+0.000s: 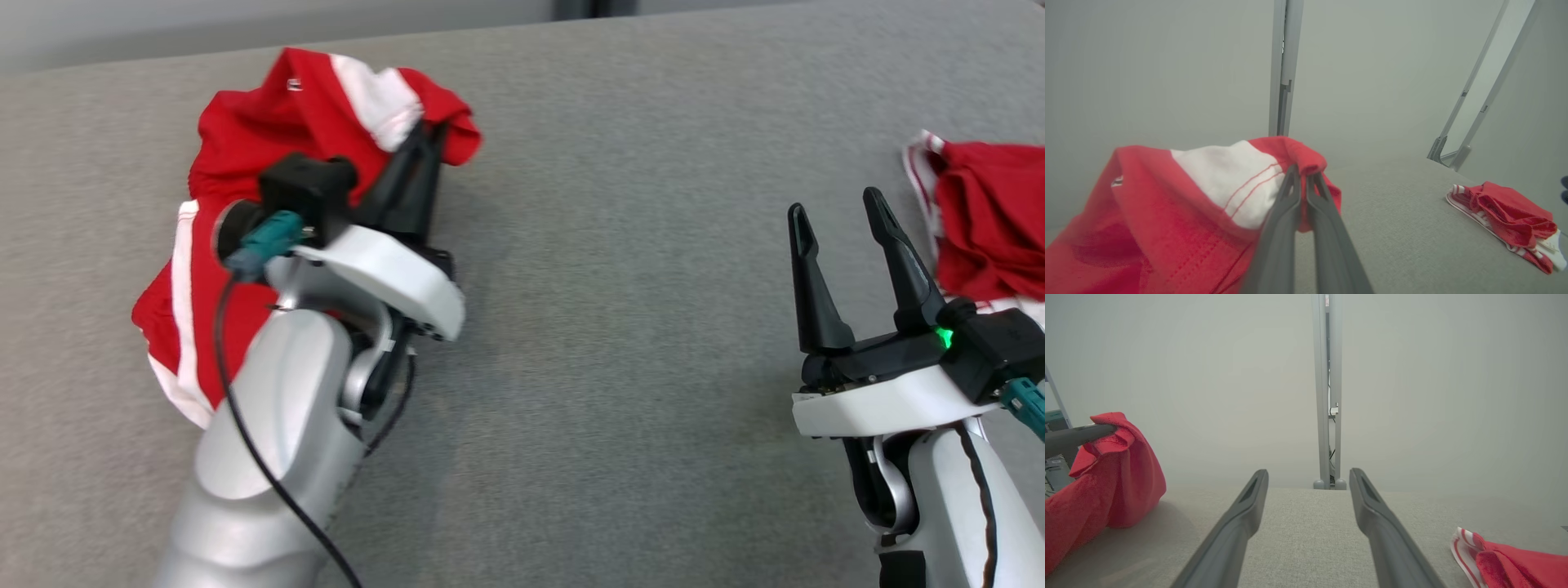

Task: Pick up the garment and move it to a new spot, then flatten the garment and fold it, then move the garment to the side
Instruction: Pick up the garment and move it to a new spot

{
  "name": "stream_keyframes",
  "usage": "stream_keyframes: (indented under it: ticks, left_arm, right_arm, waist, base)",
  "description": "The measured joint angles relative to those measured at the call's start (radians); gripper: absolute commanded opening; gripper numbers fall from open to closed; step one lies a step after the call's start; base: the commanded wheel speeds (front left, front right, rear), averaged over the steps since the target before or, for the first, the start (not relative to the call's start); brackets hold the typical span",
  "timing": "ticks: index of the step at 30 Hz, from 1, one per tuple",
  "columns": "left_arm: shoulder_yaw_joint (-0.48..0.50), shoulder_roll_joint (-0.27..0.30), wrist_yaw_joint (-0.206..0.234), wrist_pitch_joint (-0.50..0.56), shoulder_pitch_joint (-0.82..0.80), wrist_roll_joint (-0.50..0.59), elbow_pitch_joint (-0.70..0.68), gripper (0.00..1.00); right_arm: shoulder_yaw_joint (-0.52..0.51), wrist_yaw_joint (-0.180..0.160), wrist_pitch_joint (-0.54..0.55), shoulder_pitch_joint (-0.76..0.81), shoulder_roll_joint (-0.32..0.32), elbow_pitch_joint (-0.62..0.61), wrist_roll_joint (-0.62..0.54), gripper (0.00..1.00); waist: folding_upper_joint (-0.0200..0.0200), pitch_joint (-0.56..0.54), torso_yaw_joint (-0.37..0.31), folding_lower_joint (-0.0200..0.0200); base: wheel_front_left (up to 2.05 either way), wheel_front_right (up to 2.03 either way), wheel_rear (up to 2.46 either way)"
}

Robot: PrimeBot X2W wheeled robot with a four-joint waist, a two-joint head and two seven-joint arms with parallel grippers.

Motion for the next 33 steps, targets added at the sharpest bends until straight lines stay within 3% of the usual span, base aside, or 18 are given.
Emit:
stream_keyframes:
  ticks: [8,11,15,20,25,33]
  left_arm:
    - [-0.271,-0.002,0.095,-0.008,-0.052,-0.1,0.006,0.0]
    - [-0.377,-0.001,0.113,-0.02,-0.063,-0.132,0.016,1.0]
    - [-0.522,-0.005,0.094,0.006,-0.056,-0.176,0.018,1.0]
    - [-0.573,-0.003,0.103,-0.024,-0.052,-0.211,0.02,1.0]
    - [-0.513,0.01,0.126,-0.098,-0.05,-0.239,0.044,1.0]
    - [-0.341,0.133,0.156,-0.198,0.013,-0.287,0.052,1.0]
  right_arm:
    - [-0.022,0.0,0.0,-0.001,0.007,-0.022,0.018,1.0]
    - [-0.023,0.0,0.0,0.0,0.007,-0.02,0.027,1.0]
    - [-0.031,0.0,0.0,0.006,0.008,-0.015,0.036,1.0]
    - [-0.035,0.0,0.0,0.016,0.009,-0.013,0.033,1.0]
    - [-0.038,0.0,0.0,0.024,0.009,-0.009,0.017,1.0]
    - [-0.004,0.0,0.0,0.047,0.006,0.03,-0.001,1.0]
  waist:
    - [0.0,0.038,-0.116,0.0]
    - [0.0,0.043,-0.142,0.0]
    - [0.0,0.028,-0.141,0.0]
    - [0.0,0.005,-0.105,0.0]
    - [0.0,-0.026,-0.049,0.0]
    - [0.0,-0.088,0.054,0.0001]
  base:
    - [0.0,0.0,0.0]
    - [0.0,0.0,0.0]
    - [0.0,0.0,0.0]
    - [0.0,0.0,0.0]
    - [0.0,0.0,0.0]
    - [0.0,0.0,0.0]
